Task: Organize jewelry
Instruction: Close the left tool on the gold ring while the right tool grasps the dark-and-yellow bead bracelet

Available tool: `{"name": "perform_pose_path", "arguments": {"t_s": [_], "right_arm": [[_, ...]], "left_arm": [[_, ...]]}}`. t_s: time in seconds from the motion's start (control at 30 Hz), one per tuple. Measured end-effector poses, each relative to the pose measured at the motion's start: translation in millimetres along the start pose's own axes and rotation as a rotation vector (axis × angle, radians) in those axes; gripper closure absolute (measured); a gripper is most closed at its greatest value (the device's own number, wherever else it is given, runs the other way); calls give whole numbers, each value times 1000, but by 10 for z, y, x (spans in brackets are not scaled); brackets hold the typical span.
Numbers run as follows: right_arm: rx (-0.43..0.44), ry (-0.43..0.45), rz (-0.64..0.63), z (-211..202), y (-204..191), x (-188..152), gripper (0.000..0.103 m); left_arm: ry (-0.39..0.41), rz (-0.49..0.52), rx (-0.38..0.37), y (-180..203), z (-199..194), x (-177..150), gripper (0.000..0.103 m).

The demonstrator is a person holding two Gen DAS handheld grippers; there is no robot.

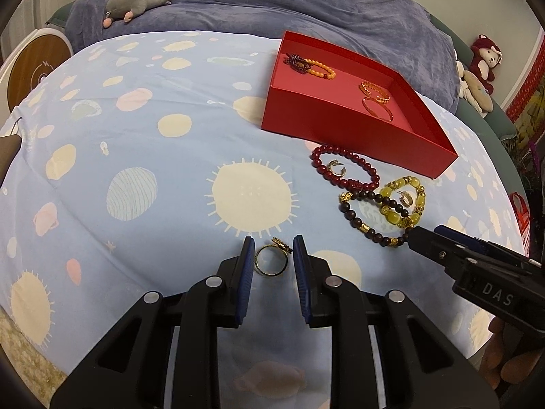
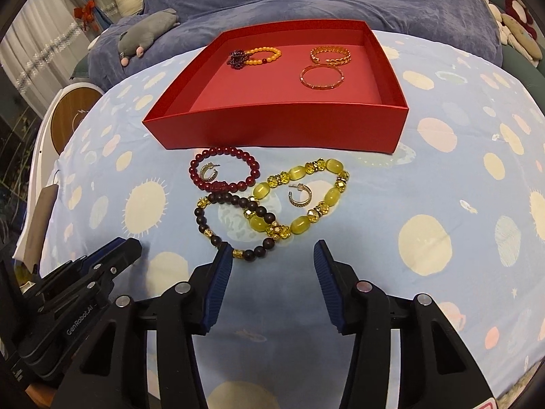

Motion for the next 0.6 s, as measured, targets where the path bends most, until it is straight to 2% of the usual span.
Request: {"name": "perform_pose_path", "arguments": {"t_s": [0.07,0.4,0.6], "right_arm": [[2,-9,6,46,-7,9,64],[-7,-13,43,179,10,54,73],[-16,-15,39,177,41,37,91]], "left_arm": [[0,0,-3,1,-1,2,80],[-10,8,-19,87,48,-1,80],[-12,10,-20,86,45,-18,80]]}}
Point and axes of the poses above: each gripper's, at about its wrist camera, not at the fingertips, and z roughly the way its jaws point, y to its right, x to its top, the point moved 2 cm from there along z, roughly the way its jaws point, and after that the axes turned 3 degrees about y, right-handed, at the moved point
